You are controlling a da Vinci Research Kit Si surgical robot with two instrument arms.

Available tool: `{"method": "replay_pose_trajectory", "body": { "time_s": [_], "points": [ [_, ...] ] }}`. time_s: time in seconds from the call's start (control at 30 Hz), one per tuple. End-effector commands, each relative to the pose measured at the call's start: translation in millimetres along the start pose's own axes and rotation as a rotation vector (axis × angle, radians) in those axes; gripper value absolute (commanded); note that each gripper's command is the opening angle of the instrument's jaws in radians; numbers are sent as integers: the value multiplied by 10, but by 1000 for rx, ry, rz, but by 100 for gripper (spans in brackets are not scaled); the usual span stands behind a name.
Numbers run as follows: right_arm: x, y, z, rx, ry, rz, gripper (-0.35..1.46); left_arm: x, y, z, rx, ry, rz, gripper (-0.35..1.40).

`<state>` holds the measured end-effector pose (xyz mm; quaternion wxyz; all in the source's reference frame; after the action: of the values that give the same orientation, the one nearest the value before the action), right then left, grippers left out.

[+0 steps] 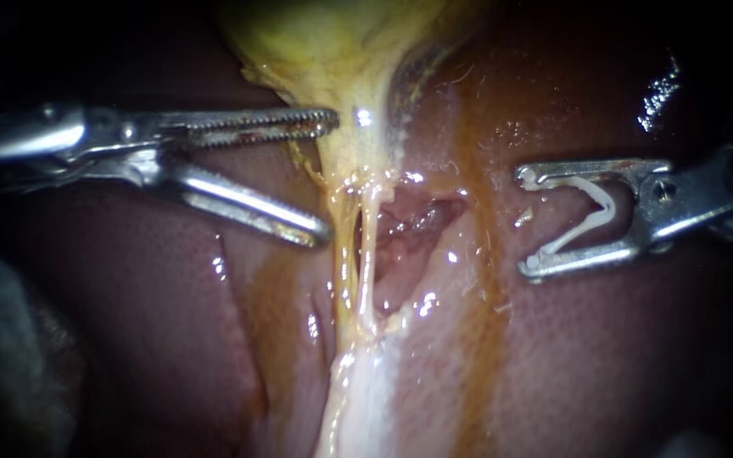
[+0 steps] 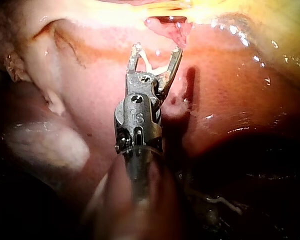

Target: Grabbing gallbladder

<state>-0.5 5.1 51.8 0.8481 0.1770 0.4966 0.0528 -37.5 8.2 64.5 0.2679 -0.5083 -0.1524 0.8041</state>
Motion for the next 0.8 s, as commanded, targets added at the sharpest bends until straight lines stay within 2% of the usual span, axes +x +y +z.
{"method": "replay_pose_trajectory", "body": {
  "time_s": [0.03, 0.2, 0.43, 0.6, 0.63, 0.8],
  "points": [
    [0, 0, 0, 0, 0, 0, 50, -2, -1, 0, 1, -3, 1, 62],
    [0, 0, 0, 0, 0, 0, 50, -6, -2, 1, 2, -21, -8, 57],
    [0, 0, 0, 0, 0, 0, 50, -14, -1, 1, 5, -42, -40, 37],
    [0, 0, 0, 0, 0, 0, 50, -16, -1, -2, 6, -56, -68, 9],
    [0, 0, 0, 0, 0, 0, 50, -16, -1, -3, 6, -62, -74, -1],
    [0, -1, 0, 0, 0, 0, 50, -17, -1, -6, 6, -74, -79, -25]
  ]
}}
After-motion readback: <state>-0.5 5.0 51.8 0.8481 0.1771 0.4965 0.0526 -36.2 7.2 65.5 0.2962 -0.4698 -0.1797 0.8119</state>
